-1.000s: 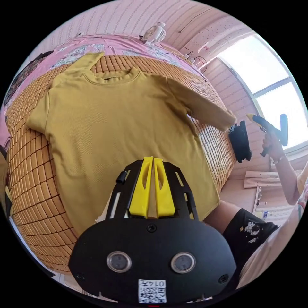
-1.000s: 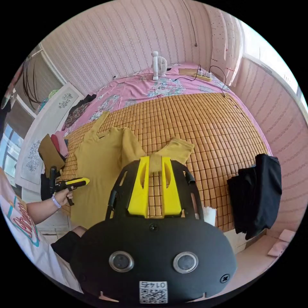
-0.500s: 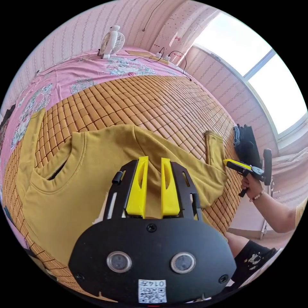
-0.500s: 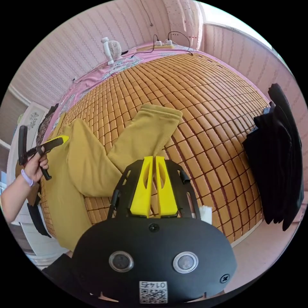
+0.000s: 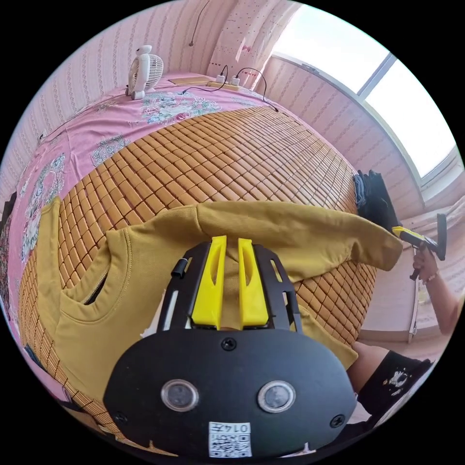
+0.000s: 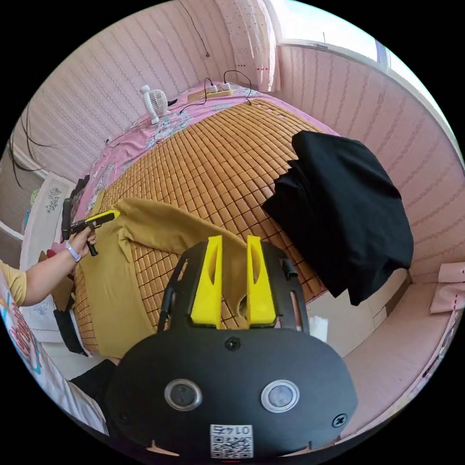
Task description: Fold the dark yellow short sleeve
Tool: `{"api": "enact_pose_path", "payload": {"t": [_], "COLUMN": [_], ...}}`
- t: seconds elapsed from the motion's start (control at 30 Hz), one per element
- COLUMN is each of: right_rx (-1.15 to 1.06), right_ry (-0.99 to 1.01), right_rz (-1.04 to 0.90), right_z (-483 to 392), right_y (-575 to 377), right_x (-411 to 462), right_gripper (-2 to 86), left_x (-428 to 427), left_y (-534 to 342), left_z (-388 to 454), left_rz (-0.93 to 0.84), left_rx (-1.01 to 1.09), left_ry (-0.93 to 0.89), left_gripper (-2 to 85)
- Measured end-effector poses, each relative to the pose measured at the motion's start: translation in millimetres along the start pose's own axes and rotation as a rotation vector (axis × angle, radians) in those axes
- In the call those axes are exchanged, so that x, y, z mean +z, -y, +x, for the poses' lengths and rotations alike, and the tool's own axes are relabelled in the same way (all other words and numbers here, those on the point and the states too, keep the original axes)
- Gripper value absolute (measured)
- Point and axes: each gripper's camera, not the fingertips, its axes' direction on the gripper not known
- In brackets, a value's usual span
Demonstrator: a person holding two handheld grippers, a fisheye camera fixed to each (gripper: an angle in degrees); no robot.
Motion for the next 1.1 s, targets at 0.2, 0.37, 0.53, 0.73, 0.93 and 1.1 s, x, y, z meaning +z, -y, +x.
{"api": "enact_pose_path", "payload": {"t": [0.2,0.37,0.53,0.73,0.93,1.1], "right_rx": [0.174,0.16,0.005,0.061,0.108,0.015], "right_ry": [-0.109,-0.24,-0.358,-0.321,-0.284,-0.197], "right_rz": [-0.081,-0.009,-0.034,-0.019,-0.07,-0.086], "right_z": [19.9,12.2,-1.6,8.9,2.9,-68.8], "right_y": [-17.9,-21.9,-3.6,8.9,-0.8,0.9], "right_x": [71.2,91.1,108.6,119.7,111.1,100.7], "right_gripper": [8.2,3.1,2.1,1.9,1.1,2.2], "left_x": [2.7,25.9,26.5,23.8,-38.1,-97.6], "left_y": [20.2,20.2,27.7,21.9,-46.5,-173.4], "left_z": [-15.0,-24.7,-27.5,-39.2,-51.8,-56.1], "left_rz": [-0.016,-0.084,-0.096,-0.089,0.071,0.03], "left_rx": [-0.003,-0.069,-0.085,-0.136,-0.207,-0.242], "left_ry": [0.061,0.09,0.082,-0.004,-0.199,-0.044], "left_gripper": [7.9,5.7,4.1,4.7,4.7,4.9]}}
